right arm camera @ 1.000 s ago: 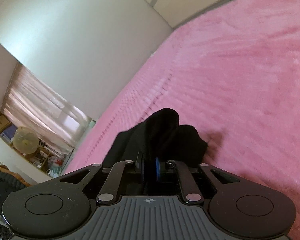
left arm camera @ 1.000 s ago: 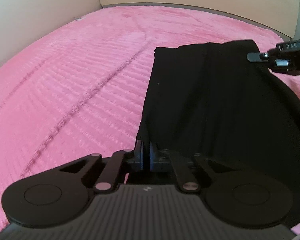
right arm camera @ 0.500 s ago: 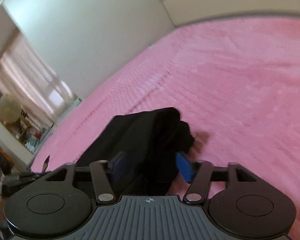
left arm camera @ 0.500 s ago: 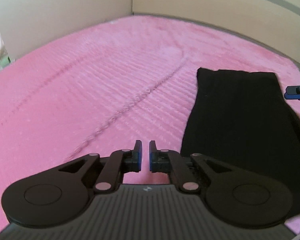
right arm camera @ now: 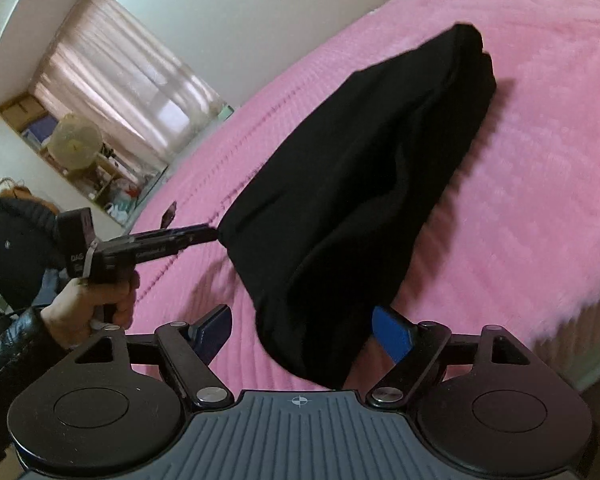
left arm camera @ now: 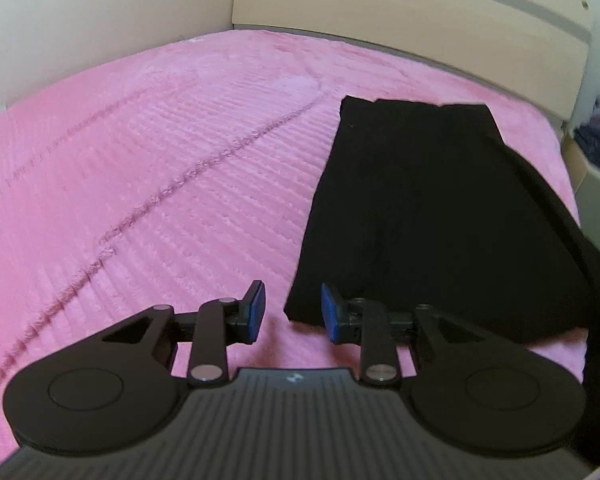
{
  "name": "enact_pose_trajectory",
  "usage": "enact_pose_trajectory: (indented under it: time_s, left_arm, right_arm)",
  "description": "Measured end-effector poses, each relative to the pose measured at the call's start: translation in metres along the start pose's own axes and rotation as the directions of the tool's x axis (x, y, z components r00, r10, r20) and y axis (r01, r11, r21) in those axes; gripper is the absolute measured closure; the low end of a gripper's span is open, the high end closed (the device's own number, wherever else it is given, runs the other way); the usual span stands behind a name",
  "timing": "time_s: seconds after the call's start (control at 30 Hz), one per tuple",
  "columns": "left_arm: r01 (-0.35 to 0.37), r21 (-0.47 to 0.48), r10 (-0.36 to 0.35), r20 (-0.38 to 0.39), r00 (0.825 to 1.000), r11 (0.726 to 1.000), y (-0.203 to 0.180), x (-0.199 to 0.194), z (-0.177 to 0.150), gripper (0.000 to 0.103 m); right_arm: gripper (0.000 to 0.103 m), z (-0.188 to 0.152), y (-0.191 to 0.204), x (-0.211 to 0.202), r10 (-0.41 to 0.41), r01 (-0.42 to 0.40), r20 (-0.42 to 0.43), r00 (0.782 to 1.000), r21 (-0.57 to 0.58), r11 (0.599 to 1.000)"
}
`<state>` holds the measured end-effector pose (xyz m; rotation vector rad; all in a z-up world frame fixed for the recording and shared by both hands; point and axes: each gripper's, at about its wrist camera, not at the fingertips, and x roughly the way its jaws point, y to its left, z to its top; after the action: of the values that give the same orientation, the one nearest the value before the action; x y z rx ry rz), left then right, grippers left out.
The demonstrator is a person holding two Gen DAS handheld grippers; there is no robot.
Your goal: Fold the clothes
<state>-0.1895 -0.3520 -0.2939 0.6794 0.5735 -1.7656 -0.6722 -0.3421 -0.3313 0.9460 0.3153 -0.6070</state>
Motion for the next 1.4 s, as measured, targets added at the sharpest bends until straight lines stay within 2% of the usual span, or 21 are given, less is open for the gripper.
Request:
enact_pose_trajectory:
  time_s: [0.03, 0.07, 0.13, 0.23, 0.37, 0.4, 0.43, 0.47, 0.53, 0.6, 0.67, 0.77, 0.83, 0.9, 1.0, 1.03, 1.2, 1.23, 1.3, 1.33, 1.4]
  left_arm:
    - [0.014, -0.016, -0.015, -0.007, 1.000, 1.000, 0.004, 0.004, 0.000, 0.083]
    - [0.033, -0.031, -0.033, -0.011, 0.999, 0.999, 0.007, 0.008, 0.001, 0.103]
    - [0.052, -0.045, -0.053, -0.018, 0.998, 0.998, 0.014, 0.015, 0.003, 0.103]
    - [0.020, -0.013, -0.021, -0.046, 0.999, 1.000, 0.020, 0.025, -0.001, 0.103]
    - [-0.031, 0.042, 0.033, -0.067, 0.997, 0.999, 0.024, 0.032, -0.012, 0.103]
    - [-0.050, 0.115, 0.055, -0.041, 0.998, 0.992, 0.016, 0.025, -0.016, 0.103]
    - [-0.071, 0.187, 0.075, -0.014, 0.997, 0.980, 0.009, 0.018, -0.019, 0.103]
    - [-0.093, 0.257, 0.093, 0.016, 0.996, 0.962, 0.002, 0.010, -0.022, 0.101]
    - [-0.142, 0.390, 0.121, 0.077, 0.990, 0.910, -0.013, -0.004, -0.029, 0.092]
    - [-0.193, 0.512, 0.140, 0.142, 0.980, 0.837, -0.028, -0.019, -0.036, 0.071]
    - [-0.247, 0.620, 0.148, 0.207, 0.967, 0.745, -0.043, -0.033, -0.043, 0.064]
    - [-0.250, 0.807, 0.118, 0.222, 0.968, 0.535, -0.072, -0.025, -0.066, 0.061]
    - [-0.245, 0.888, 0.111, 0.219, 0.969, 0.390, -0.084, -0.012, -0.080, 0.061]
    - [-0.262, 0.920, 0.107, 0.241, 0.965, 0.290, -0.088, -0.001, -0.088, 0.060]
    - [-0.298, 0.942, 0.090, 0.287, 0.954, 0.152, -0.089, 0.016, -0.097, 0.060]
    - [-0.308, 0.945, 0.077, 0.301, 0.951, 0.107, -0.088, 0.021, -0.099, 0.060]
    - [-0.338, 0.933, 0.016, 0.343, 0.939, -0.126, -0.087, 0.046, -0.111, 0.062]
    - [-0.325, 0.934, 0.020, 0.331, 0.943, -0.148, -0.088, 0.052, -0.111, 0.071]
    - [-0.283, 0.953, 0.046, 0.290, 0.956, -0.112, -0.090, 0.055, -0.103, 0.079]
    - [-0.275, 0.960, 0.059, 0.278, 0.959, -0.058, -0.093, 0.051, -0.096, 0.085]
    - [-0.288, 0.956, 0.069, 0.284, 0.956, 0.051, -0.103, 0.034, -0.085, 0.089]
  right_arm:
    - [0.023, -0.001, 0.001, 0.003, -0.001, 0.001, 0.006, 1.000, 0.009, 1.000]
    - [0.048, -0.001, 0.002, 0.007, -0.017, 0.017, 0.008, 1.000, 0.008, 1.000]
    - [0.081, 0.002, 0.000, 0.012, -0.053, 0.053, -0.011, 0.999, -0.002, 0.999]
    - [0.088, -0.002, -0.018, 0.004, -0.084, 0.085, -0.043, 0.996, 0.029, 0.996]
    - [0.088, -0.007, -0.018, -0.009, -0.111, 0.112, -0.029, 0.993, 0.020, 0.994]
    - [0.088, -0.006, -0.012, -0.012, -0.122, 0.122, -0.024, 0.992, -0.005, 0.993]
    - [0.080, -0.006, 0.001, -0.015, -0.151, 0.150, -0.016, 0.988, -0.070, 0.986]
    - [0.053, -0.005, 0.015, -0.018, -0.186, 0.184, -0.001, 0.983, -0.144, 0.972]
    - [0.027, -0.011, 0.053, -0.024, -0.256, 0.267, 0.079, 0.964, -0.370, 0.890]
    - [0.027, -0.022, 0.088, -0.022, -0.273, 0.301, 0.138, 0.952, -0.580, 0.757]
    - [0.028, -0.034, 0.112, -0.007, -0.270, 0.272, 0.120, 0.955, -0.713, 0.647]
    - [0.028, -0.057, 0.127, 0.041, -0.343, 0.221, 0.060, 0.937, -0.863, 0.454]
    - [0.030, -0.069, 0.124, 0.071, -0.440, 0.221, 0.070, 0.895, -0.927, 0.303]
    - [0.040, -0.081, 0.121, 0.099, -0.522, 0.207, 0.100, 0.847, -0.967, 0.151]
    - [0.042, -0.088, 0.113, 0.108, -0.570, 0.212, 0.188, 0.800, -0.977, -0.024]
    - [0.047, -0.088, 0.109, 0.108, -0.579, 0.206, 0.206, 0.789, -0.976, -0.066]
    - [0.052, -0.086, 0.096, 0.112, -0.573, 0.174, 0.215, 0.791, -0.977, -0.126]
    - [0.060, -0.085, 0.096, 0.114, -0.568, 0.170, 0.210, 0.796, -0.978, -0.123]
    - [0.074, -0.077, 0.096, 0.112, -0.562, 0.165, 0.196, 0.803, -0.981, -0.106]
    - [0.084, -0.072, 0.095, 0.106, -0.563, 0.167, 0.193, 0.803, -0.981, -0.098]
    - [0.088, -0.058, 0.093, 0.084, -0.584, 0.195, 0.202, 0.786, -0.978, -0.075]
